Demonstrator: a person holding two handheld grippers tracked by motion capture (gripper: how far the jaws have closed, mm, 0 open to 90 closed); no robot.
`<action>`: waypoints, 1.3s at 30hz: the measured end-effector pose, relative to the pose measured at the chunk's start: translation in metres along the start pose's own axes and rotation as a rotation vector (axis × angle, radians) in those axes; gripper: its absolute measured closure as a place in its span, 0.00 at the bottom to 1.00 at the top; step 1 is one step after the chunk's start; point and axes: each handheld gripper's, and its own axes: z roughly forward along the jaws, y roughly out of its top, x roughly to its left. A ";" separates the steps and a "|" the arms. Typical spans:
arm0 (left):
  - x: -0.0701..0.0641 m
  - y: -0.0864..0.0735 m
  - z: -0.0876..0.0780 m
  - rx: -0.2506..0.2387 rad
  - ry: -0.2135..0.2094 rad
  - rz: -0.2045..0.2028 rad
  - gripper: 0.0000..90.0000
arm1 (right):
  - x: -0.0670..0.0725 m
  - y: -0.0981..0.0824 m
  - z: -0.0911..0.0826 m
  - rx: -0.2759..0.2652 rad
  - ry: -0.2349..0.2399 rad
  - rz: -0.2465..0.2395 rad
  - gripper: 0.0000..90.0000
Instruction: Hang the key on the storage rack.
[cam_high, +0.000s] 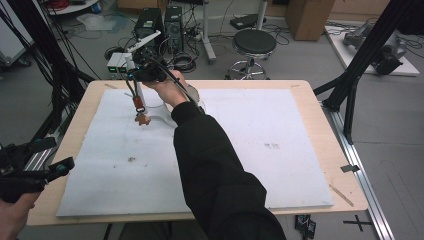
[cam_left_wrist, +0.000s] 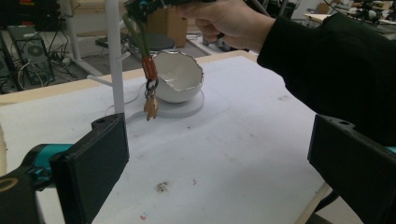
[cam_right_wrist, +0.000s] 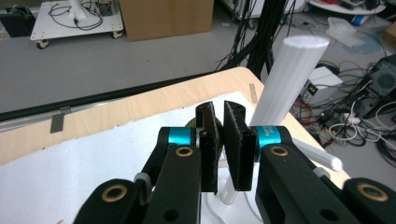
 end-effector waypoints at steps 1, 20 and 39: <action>0.001 0.000 0.000 -0.002 0.000 -0.004 0.06 | -0.001 -0.001 0.003 0.005 0.003 0.004 0.94; 0.004 -0.004 -0.013 -0.016 0.020 -0.021 0.06 | -0.008 -0.011 0.038 0.091 -0.026 0.025 0.94; 0.004 -0.007 -0.013 -0.019 0.021 -0.025 0.06 | -0.008 -0.016 0.043 0.143 -0.040 0.037 0.89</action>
